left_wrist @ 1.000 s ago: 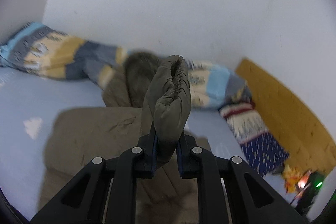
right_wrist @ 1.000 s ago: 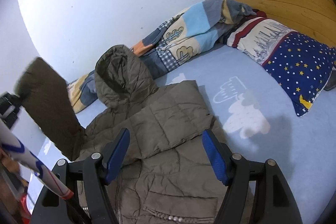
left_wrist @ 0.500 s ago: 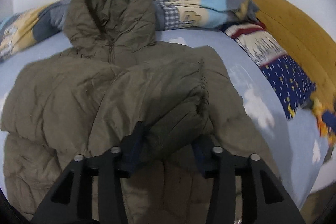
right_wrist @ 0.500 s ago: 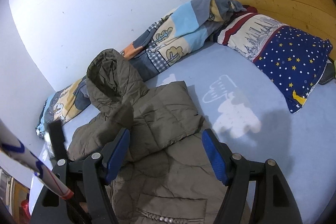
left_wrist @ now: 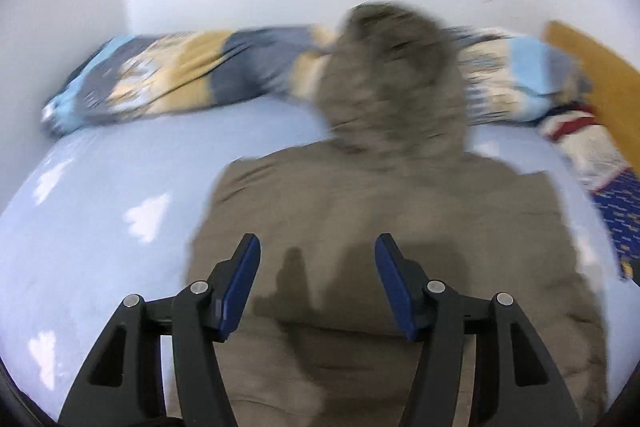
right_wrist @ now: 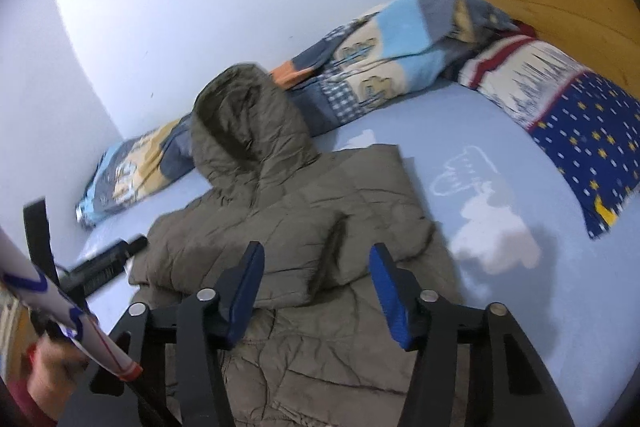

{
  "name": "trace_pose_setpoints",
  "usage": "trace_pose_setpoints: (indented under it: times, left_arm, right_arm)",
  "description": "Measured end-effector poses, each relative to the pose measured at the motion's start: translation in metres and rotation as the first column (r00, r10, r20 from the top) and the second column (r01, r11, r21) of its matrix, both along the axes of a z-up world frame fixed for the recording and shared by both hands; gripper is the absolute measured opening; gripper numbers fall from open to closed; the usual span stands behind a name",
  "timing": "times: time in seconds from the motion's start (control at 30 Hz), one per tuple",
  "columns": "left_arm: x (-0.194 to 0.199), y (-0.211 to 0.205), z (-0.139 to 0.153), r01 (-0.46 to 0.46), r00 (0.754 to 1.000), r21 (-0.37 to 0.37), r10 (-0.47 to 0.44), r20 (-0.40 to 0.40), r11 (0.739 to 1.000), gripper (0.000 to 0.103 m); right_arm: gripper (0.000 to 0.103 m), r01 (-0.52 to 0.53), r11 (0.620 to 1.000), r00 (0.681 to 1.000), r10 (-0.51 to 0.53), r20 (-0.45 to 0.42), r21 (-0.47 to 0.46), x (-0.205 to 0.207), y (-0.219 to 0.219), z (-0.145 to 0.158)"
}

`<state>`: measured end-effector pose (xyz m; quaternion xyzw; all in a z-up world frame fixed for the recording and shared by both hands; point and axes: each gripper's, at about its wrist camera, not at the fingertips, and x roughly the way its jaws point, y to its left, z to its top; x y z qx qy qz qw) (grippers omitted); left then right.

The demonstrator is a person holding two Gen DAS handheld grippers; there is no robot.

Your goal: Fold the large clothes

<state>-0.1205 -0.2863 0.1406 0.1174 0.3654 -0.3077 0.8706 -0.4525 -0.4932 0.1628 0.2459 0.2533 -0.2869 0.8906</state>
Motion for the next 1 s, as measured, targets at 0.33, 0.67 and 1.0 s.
trace_pose_setpoints:
  times: [0.33,0.67,1.0]
  left_arm:
    - [0.031,-0.003,-0.071,-0.035,0.993,0.084,0.044,-0.109,0.996,0.060]
    - [0.016,0.002,-0.052,-0.032,0.995,0.068,0.038,-0.095,0.997,0.056]
    - [-0.078,0.050,-0.013,0.067,0.995,0.040,-0.064,-0.080,0.997,0.056]
  right_arm:
    - [0.049,-0.100,0.995,0.966,0.098,-0.238,0.000,0.082,-0.014,-0.074]
    - [0.051,-0.073,0.988,0.939,0.113,-0.326,0.133,0.095,-0.038,-0.115]
    - [0.052,-0.142,0.988,0.961,0.154,-0.229,0.067,0.062,0.020,-0.048]
